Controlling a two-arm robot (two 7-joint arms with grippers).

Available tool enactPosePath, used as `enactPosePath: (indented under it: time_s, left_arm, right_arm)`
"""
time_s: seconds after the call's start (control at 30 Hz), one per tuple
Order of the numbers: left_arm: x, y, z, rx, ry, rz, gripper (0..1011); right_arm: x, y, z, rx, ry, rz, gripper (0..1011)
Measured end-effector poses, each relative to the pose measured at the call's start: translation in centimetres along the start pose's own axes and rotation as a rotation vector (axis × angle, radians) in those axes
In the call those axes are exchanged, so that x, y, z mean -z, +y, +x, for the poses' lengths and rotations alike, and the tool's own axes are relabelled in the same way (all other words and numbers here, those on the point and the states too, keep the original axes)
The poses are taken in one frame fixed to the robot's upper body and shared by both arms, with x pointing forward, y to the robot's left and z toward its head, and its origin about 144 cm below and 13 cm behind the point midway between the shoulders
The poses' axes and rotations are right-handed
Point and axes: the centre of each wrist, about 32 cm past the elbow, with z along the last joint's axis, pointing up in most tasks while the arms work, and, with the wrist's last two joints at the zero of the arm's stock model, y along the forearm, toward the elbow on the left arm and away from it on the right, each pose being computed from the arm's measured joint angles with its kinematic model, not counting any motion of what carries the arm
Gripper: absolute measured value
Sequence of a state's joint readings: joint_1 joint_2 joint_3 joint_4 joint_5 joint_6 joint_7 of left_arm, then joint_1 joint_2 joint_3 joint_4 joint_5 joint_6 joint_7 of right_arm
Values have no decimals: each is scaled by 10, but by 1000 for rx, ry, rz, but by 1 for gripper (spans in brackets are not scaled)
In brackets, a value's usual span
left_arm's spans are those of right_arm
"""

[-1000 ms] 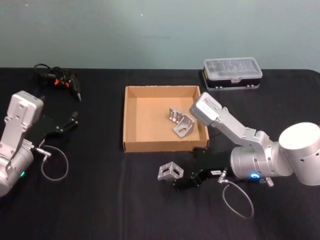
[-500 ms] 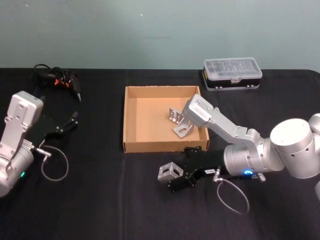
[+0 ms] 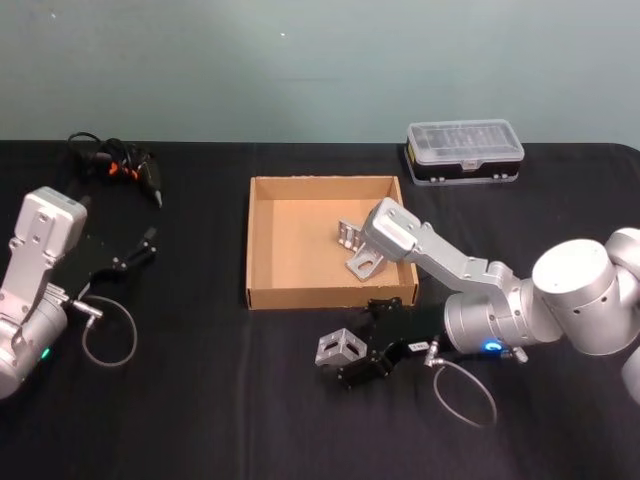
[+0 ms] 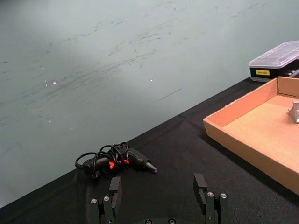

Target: Use one hand to pick up the angle iron from the table and place it into the box.

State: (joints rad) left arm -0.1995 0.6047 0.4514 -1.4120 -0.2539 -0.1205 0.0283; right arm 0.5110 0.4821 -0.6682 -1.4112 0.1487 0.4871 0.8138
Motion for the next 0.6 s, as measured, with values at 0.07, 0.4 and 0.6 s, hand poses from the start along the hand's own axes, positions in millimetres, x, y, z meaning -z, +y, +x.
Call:
enactPosePath:
  time_s: [0.07, 0.4, 0.6]
  left_arm:
    - [0, 0, 0, 0, 0, 0, 1011]
    - [0, 0, 0, 0, 0, 0, 1011]
    - [0, 0, 0, 0, 0, 0, 1011]
  right_arm:
    - [0, 1, 1, 0, -2, 0, 1003]
    - [-4, 8, 2, -5, -19, 5, 1003]
    - [-5, 11, 2, -7, -19, 2, 1003]
